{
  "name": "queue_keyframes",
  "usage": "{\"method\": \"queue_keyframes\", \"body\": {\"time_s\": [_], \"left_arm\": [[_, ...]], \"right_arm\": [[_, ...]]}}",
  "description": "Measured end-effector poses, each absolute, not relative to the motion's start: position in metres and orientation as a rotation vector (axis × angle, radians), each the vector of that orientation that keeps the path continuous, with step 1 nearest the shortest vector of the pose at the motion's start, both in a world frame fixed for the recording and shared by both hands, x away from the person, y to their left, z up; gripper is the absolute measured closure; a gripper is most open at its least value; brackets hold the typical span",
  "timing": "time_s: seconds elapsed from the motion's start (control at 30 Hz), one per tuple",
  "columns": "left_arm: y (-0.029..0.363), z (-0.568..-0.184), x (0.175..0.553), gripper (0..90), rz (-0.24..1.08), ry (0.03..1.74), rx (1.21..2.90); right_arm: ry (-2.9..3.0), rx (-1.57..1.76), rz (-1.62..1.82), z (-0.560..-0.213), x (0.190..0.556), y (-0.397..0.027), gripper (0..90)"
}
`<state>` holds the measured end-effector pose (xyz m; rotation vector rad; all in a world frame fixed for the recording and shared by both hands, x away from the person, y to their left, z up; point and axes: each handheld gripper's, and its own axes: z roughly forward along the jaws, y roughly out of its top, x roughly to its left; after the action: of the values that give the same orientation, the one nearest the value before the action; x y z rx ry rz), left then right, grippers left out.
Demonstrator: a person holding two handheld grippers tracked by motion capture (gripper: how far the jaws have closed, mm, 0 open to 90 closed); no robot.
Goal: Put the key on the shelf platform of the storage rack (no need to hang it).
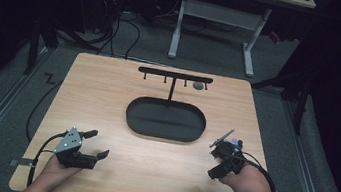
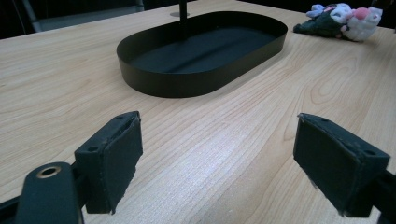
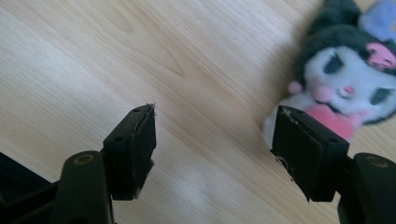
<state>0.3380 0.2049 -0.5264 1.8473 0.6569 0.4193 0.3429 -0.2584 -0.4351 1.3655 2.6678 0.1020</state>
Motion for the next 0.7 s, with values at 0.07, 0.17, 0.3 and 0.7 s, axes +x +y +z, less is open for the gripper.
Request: {"method": "queue_keyframes", "body": {"time_s": [0.07, 0.17, 0.3, 0.7], "left_arm": [[0.205, -0.526, 0.338, 16.4, 0.419, 0.657, 1.847], [0.205, -0.526, 0.338, 16.4, 0.419, 0.658, 1.847], [0.205, -0.526, 0.338, 16.4, 0.420, 0.658, 1.848], [0.205, -0.526, 0.338, 16.4, 0.419, 0.659, 1.848]], "right_arm": [[2.652, 1.381, 0.095, -0.433, 0.344, -0.263, 30.5], [2.628, 1.406, 0.091, -0.430, 0.345, -0.271, 30.0], [2.600, 1.438, 0.084, -0.427, 0.347, -0.281, 29.4], [2.539, 1.524, 0.106, -0.420, 0.353, -0.303, 24.0]]}}
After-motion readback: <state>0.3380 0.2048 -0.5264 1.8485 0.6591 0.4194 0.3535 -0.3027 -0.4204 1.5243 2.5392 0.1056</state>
